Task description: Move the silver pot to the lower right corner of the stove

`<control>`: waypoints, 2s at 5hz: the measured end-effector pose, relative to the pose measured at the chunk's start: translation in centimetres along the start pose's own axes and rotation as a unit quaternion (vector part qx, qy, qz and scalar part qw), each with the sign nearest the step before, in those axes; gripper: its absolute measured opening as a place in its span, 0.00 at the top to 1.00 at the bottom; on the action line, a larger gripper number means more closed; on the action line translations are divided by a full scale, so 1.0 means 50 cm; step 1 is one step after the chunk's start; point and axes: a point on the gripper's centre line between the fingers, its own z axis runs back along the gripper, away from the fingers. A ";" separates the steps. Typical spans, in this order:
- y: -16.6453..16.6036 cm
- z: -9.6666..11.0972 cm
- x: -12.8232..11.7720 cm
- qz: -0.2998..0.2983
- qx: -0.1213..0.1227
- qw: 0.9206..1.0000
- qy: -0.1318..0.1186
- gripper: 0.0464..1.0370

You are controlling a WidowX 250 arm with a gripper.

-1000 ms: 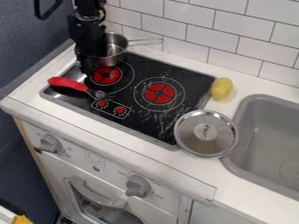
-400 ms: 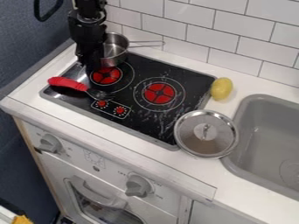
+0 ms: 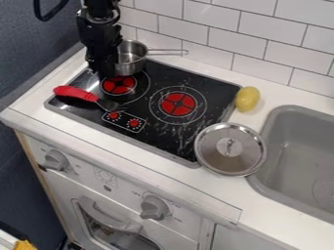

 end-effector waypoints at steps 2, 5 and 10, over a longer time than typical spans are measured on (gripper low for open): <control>0.026 0.097 -0.041 -0.020 -0.051 0.998 -0.030 0.96; 0.125 0.106 -0.145 -0.120 -0.081 0.989 0.037 0.96; 0.211 0.042 -0.235 -0.271 -0.055 0.961 0.032 0.96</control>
